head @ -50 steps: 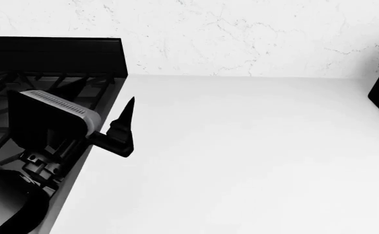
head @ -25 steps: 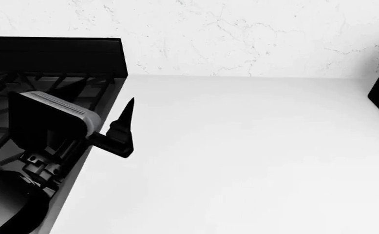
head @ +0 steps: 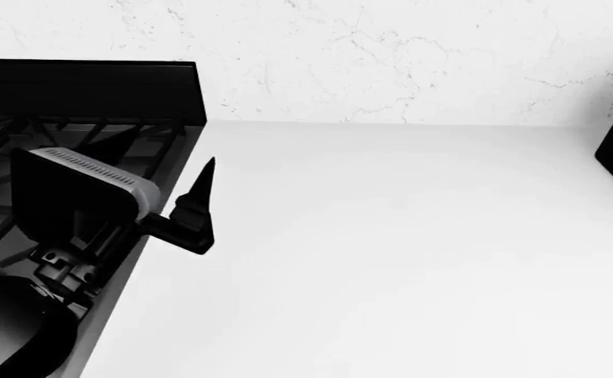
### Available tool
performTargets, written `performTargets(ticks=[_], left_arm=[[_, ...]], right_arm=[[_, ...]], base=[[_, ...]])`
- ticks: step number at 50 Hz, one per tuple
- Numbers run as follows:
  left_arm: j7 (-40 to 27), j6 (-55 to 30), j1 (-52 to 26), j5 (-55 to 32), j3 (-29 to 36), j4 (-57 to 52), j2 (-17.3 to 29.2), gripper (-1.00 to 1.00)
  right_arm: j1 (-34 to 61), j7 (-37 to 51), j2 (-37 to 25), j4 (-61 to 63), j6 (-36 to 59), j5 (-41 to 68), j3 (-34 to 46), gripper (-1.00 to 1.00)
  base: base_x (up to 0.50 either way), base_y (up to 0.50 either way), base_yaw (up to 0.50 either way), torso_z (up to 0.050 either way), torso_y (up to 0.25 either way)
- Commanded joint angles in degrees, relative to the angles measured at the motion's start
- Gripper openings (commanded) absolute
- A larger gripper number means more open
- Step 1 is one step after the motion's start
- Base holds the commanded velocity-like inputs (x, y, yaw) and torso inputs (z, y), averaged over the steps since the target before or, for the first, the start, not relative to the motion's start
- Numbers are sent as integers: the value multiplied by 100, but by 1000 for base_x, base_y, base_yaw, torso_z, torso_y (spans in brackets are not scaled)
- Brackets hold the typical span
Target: Pick the tomato, kiwi from the counter and place them in the cabinet. Then close the cabinet.
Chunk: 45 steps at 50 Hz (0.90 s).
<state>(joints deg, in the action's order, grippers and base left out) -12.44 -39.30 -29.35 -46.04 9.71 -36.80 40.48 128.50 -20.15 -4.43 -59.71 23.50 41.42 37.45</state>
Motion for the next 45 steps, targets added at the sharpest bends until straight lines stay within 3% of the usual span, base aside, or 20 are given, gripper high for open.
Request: performTargets(ticks=[1,30,45], left_arm=[[-6,19,2,0,4,9,2,100],[-17,80,47,38,33,39,14,100],[-12,119,57,74,64,86,3,100]], right_arm=[[-534,-64,-563,1840,334,773,-10,100],[-1212,-406,-1020,3608,1041,2168,-585,100],[-1471,-421,-1276,4144,1906,2889,-556,100]], base=[[0,0,0,0,0],[0,0,0,0,0],[0,0,0,0,0]])
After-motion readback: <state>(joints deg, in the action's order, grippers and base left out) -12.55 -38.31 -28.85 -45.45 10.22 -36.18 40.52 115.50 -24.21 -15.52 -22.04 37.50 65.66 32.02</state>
